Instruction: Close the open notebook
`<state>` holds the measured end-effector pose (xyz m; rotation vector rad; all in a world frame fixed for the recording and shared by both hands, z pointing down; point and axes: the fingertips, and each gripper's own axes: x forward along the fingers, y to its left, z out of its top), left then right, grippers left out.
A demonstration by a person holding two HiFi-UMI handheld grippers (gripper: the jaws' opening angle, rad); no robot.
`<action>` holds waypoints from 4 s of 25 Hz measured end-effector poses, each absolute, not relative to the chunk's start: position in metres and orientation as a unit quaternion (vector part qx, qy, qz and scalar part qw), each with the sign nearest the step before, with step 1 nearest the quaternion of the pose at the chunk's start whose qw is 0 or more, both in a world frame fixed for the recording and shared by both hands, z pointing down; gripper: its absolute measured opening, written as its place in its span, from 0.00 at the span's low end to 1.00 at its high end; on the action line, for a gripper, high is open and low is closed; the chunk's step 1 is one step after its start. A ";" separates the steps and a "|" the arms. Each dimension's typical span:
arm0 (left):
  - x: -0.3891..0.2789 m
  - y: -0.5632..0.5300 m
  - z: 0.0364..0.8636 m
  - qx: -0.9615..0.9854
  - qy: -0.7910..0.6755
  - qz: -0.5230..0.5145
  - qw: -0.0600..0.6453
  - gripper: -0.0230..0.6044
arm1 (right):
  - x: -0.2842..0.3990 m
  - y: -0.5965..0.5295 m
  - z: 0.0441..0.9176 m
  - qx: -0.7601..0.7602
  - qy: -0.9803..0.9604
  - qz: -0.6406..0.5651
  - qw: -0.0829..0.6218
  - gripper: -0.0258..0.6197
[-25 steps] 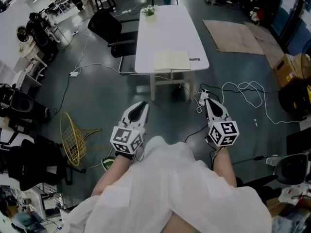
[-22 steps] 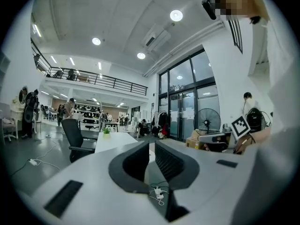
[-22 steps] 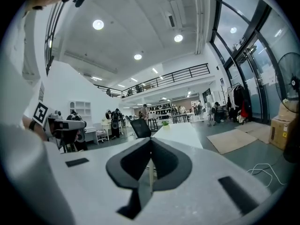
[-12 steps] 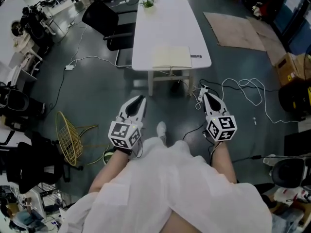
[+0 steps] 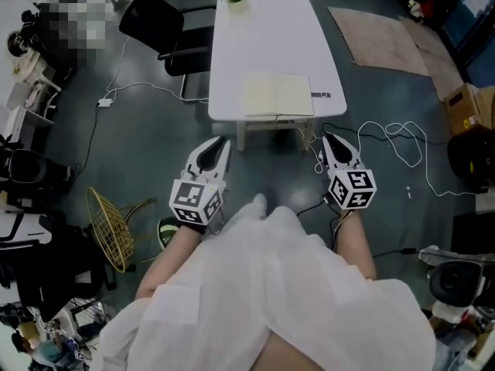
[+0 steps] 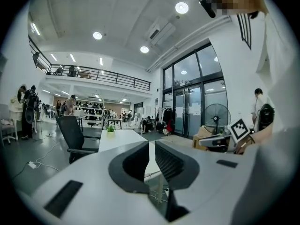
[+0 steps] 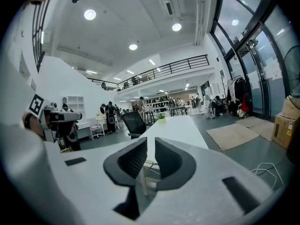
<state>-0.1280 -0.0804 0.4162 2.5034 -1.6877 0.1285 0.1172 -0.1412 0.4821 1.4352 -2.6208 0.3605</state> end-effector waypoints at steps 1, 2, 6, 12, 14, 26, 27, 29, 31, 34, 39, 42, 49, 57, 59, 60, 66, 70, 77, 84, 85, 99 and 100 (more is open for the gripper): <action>-0.132 -0.090 0.418 0.827 -0.557 0.045 0.061 0.10 | 0.114 -0.151 0.486 0.477 -0.868 0.123 0.067 0.12; -0.135 -0.098 0.421 0.828 -0.556 0.048 0.062 0.10 | 0.111 -0.160 0.489 0.478 -0.867 0.127 0.068 0.13; -0.152 -0.130 0.430 0.827 -0.555 0.057 0.066 0.10 | 0.104 -0.192 0.507 0.486 -0.859 0.140 0.077 0.13; -0.175 -0.168 0.436 0.825 -0.558 0.056 0.064 0.10 | 0.093 -0.234 0.541 0.500 -0.846 0.162 0.095 0.14; -0.177 -0.176 0.437 0.825 -0.559 0.054 0.066 0.10 | 0.091 -0.243 0.553 0.503 -0.841 0.171 0.105 0.15; -0.160 -0.206 0.448 0.825 -0.556 0.064 0.082 0.10 | 0.107 -0.288 0.629 0.507 -0.809 0.237 0.180 0.18; -0.158 -0.207 0.448 0.824 -0.557 0.063 0.082 0.10 | 0.110 -0.292 0.634 0.506 -0.807 0.240 0.184 0.18; -0.156 -0.210 0.449 0.821 -0.561 0.061 0.083 0.10 | 0.113 -0.297 0.644 0.505 -0.804 0.248 0.193 0.18; -0.157 -0.212 0.452 0.818 -0.566 0.061 0.090 0.10 | 0.115 -0.303 0.655 0.503 -0.800 0.255 0.205 0.18; -0.159 -0.213 0.457 0.814 -0.569 0.065 0.095 0.10 | 0.115 -0.310 0.674 0.499 -0.793 0.270 0.222 0.18; -0.162 -0.210 0.463 0.810 -0.574 0.078 0.097 0.10 | 0.116 -0.321 0.703 0.497 -0.781 0.289 0.243 0.19; -0.166 -0.210 0.466 0.807 -0.577 0.083 0.097 0.10 | 0.117 -0.329 0.713 0.499 -0.775 0.301 0.244 0.20; -0.176 -0.211 0.472 0.798 -0.587 0.094 0.103 0.10 | 0.122 -0.340 0.734 0.501 -0.762 0.317 0.261 0.20; -0.190 -0.210 0.476 0.789 -0.597 0.099 0.107 0.10 | 0.119 -0.341 0.753 0.493 -0.754 0.333 0.280 0.21; -0.193 -0.211 0.477 0.788 -0.598 0.100 0.107 0.10 | 0.117 -0.343 0.756 0.488 -0.753 0.336 0.285 0.22; -0.193 -0.212 0.477 0.788 -0.598 0.100 0.108 0.10 | 0.116 -0.343 0.757 0.486 -0.753 0.337 0.287 0.22; -0.192 -0.218 0.478 0.790 -0.595 0.097 0.110 0.10 | 0.117 -0.344 0.758 0.484 -0.750 0.350 0.285 0.22; -0.190 -0.219 0.478 0.793 -0.591 0.097 0.110 0.10 | 0.116 -0.344 0.758 0.482 -0.749 0.357 0.282 0.22; -0.186 -0.226 0.479 0.797 -0.585 0.099 0.111 0.10 | 0.114 -0.345 0.755 0.467 -0.756 0.382 0.255 0.23; -0.177 -0.242 0.470 0.813 -0.565 0.105 0.097 0.10 | 0.115 -0.346 0.745 0.472 -0.753 0.401 0.220 0.25; -0.175 -0.245 0.468 0.817 -0.559 0.108 0.092 0.10 | 0.115 -0.346 0.742 0.474 -0.753 0.404 0.212 0.26; -0.166 -0.297 0.436 0.823 -0.559 0.066 0.079 0.10 | 0.087 -0.350 0.651 0.489 -0.791 0.346 0.123 0.26; -0.166 -0.294 0.440 0.824 -0.557 0.070 0.081 0.10 | 0.082 -0.350 0.644 0.486 -0.798 0.336 0.122 0.26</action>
